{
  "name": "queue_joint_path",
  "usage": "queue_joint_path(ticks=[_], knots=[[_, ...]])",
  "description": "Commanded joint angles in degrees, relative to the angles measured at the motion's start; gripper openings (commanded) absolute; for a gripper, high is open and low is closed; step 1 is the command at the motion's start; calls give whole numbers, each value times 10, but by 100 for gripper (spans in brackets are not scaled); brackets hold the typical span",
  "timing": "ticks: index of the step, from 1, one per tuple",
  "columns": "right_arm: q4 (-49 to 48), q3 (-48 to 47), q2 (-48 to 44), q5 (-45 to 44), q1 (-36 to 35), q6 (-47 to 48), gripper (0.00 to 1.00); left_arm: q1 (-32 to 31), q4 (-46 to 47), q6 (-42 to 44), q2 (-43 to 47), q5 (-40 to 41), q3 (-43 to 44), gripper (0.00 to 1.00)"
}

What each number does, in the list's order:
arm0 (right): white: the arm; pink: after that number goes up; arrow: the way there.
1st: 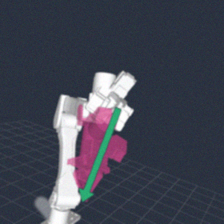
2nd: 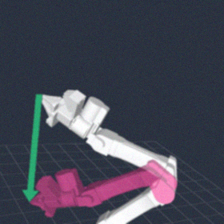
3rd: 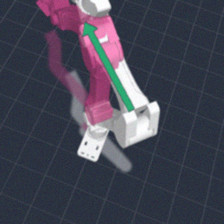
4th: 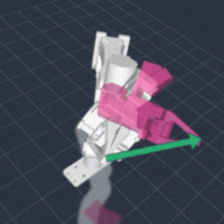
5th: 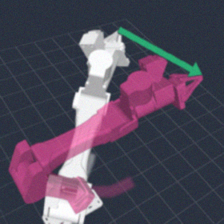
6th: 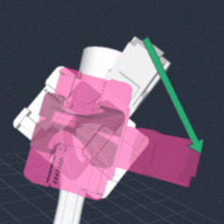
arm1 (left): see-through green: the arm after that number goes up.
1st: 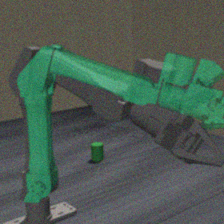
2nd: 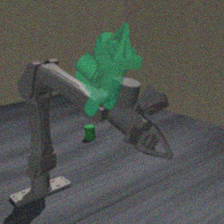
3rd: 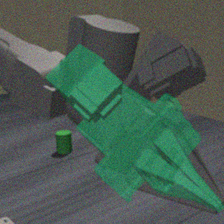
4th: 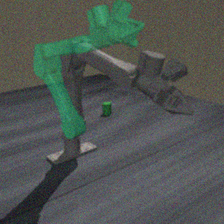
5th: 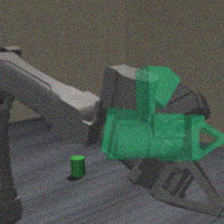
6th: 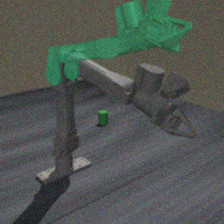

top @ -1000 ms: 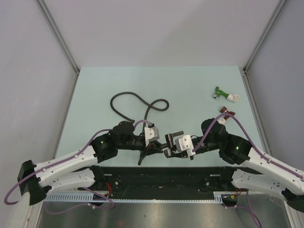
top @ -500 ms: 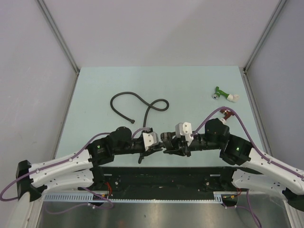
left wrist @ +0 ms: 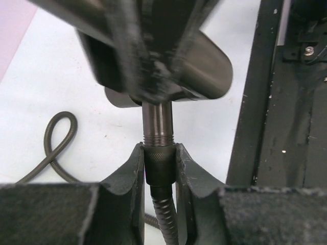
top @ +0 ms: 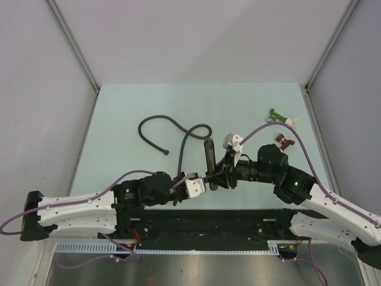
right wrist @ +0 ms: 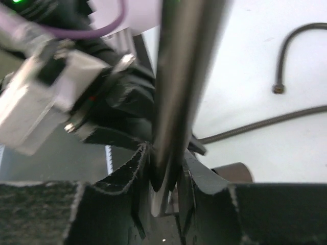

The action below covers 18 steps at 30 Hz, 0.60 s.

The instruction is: Install the water faucets

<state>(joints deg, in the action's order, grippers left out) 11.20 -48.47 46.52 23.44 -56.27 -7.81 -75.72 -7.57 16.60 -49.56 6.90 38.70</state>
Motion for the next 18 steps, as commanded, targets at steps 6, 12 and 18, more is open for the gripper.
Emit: queue_joint_path(ticks=[6,12,18], knots=[[-60,-33,35,-179,110,-3,51,-75,41,42,17,-48,36,0],[-48,-32,66,-172,135,4,61,-84,61,51,37,-50,27,0],[-39,-32,90,-165,146,11,67,-83,102,54,65,-54,2,0]])
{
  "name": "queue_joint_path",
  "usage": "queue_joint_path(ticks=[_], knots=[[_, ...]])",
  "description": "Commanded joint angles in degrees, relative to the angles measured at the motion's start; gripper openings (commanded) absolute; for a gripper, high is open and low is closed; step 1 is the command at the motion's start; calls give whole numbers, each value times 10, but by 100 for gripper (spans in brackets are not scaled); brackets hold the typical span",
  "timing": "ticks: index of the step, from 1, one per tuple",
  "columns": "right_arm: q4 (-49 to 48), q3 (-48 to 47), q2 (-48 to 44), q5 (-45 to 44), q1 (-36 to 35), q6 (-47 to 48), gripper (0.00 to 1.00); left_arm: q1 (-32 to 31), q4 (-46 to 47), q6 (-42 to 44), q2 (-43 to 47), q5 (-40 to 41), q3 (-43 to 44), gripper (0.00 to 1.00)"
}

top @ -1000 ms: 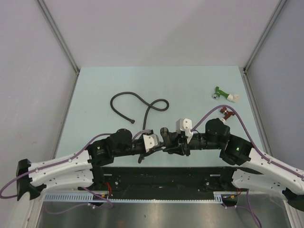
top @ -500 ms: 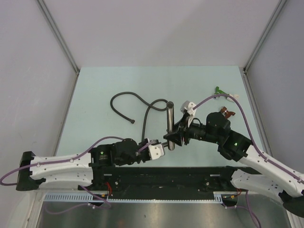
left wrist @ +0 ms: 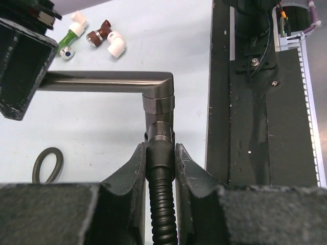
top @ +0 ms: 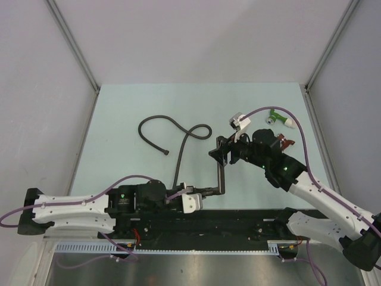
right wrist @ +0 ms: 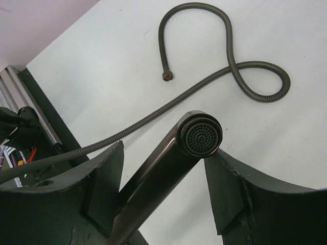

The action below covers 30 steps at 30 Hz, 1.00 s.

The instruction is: Install the water faucets

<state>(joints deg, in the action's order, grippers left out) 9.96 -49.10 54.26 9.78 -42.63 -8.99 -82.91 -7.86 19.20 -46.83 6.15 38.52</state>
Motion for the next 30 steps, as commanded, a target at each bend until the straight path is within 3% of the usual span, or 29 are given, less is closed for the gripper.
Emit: queue_joint_path(ticks=[1,3,5,6,7,11,20,21,22,24,27,30], knots=[[-27,-27,15,-21,11,24,67,-12,108,28,40,-47,0,0],[-33,-26,16,-10,11,27,64,-11,112,28,45,-37,-4,0],[-38,-27,13,5,12,27,51,-11,117,27,47,-20,-9,0],[-40,-26,11,9,12,25,44,-11,121,26,48,-12,-12,0],[-43,-26,6,15,12,23,28,-12,124,27,48,-7,-18,0],[-55,-21,-11,34,17,12,0,-11,148,25,51,17,-35,0],[-94,14,-39,19,24,6,0,-3,203,15,15,69,-69,0],[-93,19,-47,13,24,6,0,-1,208,5,10,69,-71,3],[-124,32,-51,8,24,9,0,-1,211,1,8,66,-72,19],[-139,44,-64,-10,24,13,0,-1,219,-16,-1,57,-75,30],[-161,63,-79,-36,25,27,0,-1,227,-35,-1,48,-81,58],[-203,90,-91,-58,26,51,0,-1,239,-53,15,51,-88,75]])
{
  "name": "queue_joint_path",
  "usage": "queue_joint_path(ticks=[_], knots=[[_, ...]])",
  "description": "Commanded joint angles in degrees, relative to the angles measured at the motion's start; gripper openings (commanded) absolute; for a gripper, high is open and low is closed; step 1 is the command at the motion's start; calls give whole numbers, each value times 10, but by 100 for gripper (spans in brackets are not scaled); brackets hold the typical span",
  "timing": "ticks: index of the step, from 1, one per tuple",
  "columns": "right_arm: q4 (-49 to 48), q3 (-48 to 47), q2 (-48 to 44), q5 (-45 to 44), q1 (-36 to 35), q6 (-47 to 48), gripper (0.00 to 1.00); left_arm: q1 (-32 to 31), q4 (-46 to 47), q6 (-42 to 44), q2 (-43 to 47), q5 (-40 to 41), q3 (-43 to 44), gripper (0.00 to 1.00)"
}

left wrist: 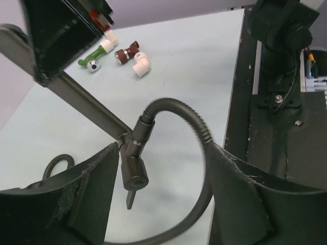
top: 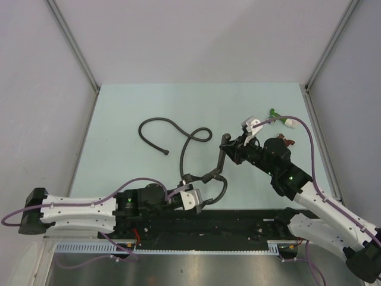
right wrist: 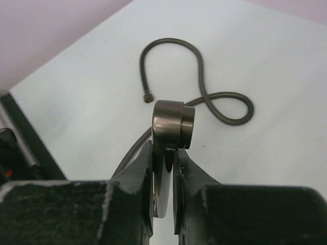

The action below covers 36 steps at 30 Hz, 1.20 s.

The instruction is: Install the water faucets

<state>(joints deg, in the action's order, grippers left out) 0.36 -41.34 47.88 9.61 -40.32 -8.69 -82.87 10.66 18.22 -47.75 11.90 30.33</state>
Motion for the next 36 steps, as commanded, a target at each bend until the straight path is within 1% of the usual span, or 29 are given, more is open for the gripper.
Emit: queue_joint_path(ticks=[1,3,5,6,7,8,9,10,11,12,13,14,15,16,17,18,19,20,21,23,24,28,30,32,34,35,36], knots=[[-119,30,-33,-61,1,57,0,-2,59,-49,37,-4,-8,78],[-161,49,-39,-69,1,74,0,-1,63,-65,51,11,-11,86],[-196,84,-47,-71,1,82,0,5,60,-86,71,29,-10,90],[-240,98,-50,-75,1,86,0,9,58,-94,78,36,-9,91],[-264,111,-53,-80,2,85,0,13,50,-105,91,42,-8,91],[-287,141,-53,-96,3,85,0,28,46,-128,97,47,-8,92],[-333,152,-53,-114,5,86,0,38,41,-142,105,51,-9,93],[-353,166,-50,-126,8,86,0,64,28,-158,118,53,-9,94],[-375,177,-43,-149,15,85,0,79,21,-197,126,54,-10,95],[-425,202,-39,-160,21,86,0,96,13,-216,130,52,-13,97],[-456,216,-32,-169,27,83,0,137,-4,-236,142,51,-16,98],[-488,228,-16,-182,42,80,0,157,-13,-275,147,48,-18,100],[-557,253,-2,-190,48,77,0,177,-33,-294,150,43,-23,100],[-593,263,13,-195,58,75,0,216,-43,-309,155,37,-26,100],[-629,273,53,-201,66,78,0,234,-53,-336,156,25,-27,100],[-703,284,76,-204,83,81,0,252,-68,-346,158,16,-30,100],[-743,289,101,-209,93,82,0,281,-71,-357,158,6,-33,100],[-782,290,133,-206,102,85,0,291,-72,-374,159,5,-38,100],[-857,290,194,-204,123,86,0,298,-66,-382,161,7,-47,100],[-916,275,257,-197,140,86,0,312,-58,-391,163,16,-55,100],[-917,260,300,-195,146,86,0,315,-56,-392,163,25,-62,99],[-920,216,377,-191,165,84,0,324,-48,-397,172,70,-82,100],[-920,204,396,-187,166,85,0,324,-35,-396,181,89,-97,100],[-920,212,406,-178,166,86,0,325,-28,-393,187,104,-108,100],[-919,226,404,-174,165,76,7,324,-17,-390,194,130,-127,100],[-919,234,400,-175,162,74,16,324,-14,-389,197,137,-133,100],[-919,254,395,-176,161,63,20,325,-13,-388,203,152,-141,100]])
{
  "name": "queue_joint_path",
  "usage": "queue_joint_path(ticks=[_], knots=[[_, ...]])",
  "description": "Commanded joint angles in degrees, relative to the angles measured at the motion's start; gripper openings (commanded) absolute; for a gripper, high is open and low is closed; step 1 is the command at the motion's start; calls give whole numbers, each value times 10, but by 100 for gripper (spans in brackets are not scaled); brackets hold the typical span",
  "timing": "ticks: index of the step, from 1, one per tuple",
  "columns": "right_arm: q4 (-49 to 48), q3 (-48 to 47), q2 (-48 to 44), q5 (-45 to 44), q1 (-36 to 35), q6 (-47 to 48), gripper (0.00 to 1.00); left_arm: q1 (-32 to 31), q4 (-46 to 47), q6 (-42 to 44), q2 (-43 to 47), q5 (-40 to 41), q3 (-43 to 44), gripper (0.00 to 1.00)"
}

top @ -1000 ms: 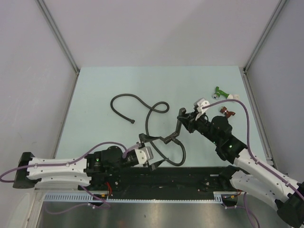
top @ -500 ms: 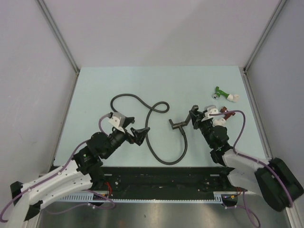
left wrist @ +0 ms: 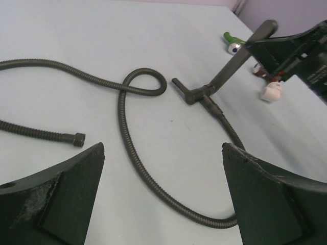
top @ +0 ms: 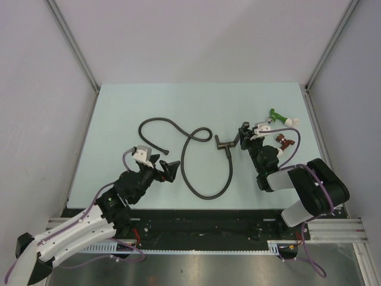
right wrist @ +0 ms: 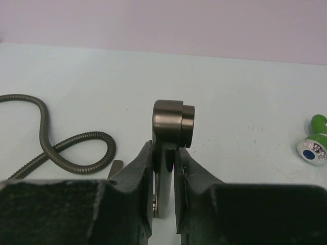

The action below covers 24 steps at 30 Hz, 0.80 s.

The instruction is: Install the water faucets

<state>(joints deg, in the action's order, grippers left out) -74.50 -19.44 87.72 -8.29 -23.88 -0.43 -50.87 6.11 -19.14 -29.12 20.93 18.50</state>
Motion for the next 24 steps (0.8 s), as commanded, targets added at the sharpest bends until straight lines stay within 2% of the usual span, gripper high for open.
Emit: queue_joint_path(ticks=[1,2,4,5,8,10,13,14,15,16,17,18,19,20,24], knots=[[-170,45,-11,1,-5,-24,25,5,29,-21,21,68,-25,100],[-170,56,-26,-4,-8,-30,34,5,24,-21,26,73,-26,100],[-169,86,-43,-9,-10,-49,46,5,13,-20,41,80,-24,100],[-166,95,-64,-9,-12,-54,57,5,10,-21,45,82,-25,100],[-141,124,-105,-8,-17,-77,68,5,0,-29,69,87,-28,100],[-101,136,-169,-6,-18,-91,78,5,-7,-37,84,91,-30,100],[63,131,-301,-10,-20,-108,87,4,-17,-48,101,99,-31,100],[167,121,-343,-22,-20,-114,88,5,-20,-50,107,106,-31,100],[218,115,-379,-29,-20,-127,90,5,-24,-53,114,109,-32,100],[266,107,-456,-35,-18,-135,92,5,-25,-57,118,111,-32,100],[359,95,-493,-51,-18,-142,94,5,-26,-59,123,117,-34,100],[404,86,-527,-57,-17,-157,99,5,-29,-61,132,120,-35,100],[443,78,-595,-66,-16,-164,100,4,-29,-67,137,126,-36,100],[514,65,-626,-80,-14,-168,100,5,-32,-71,147,134,-38,100],[653,32,-753,-109,-13,-192,100,5,-50,-95,173,153,-32,100]])
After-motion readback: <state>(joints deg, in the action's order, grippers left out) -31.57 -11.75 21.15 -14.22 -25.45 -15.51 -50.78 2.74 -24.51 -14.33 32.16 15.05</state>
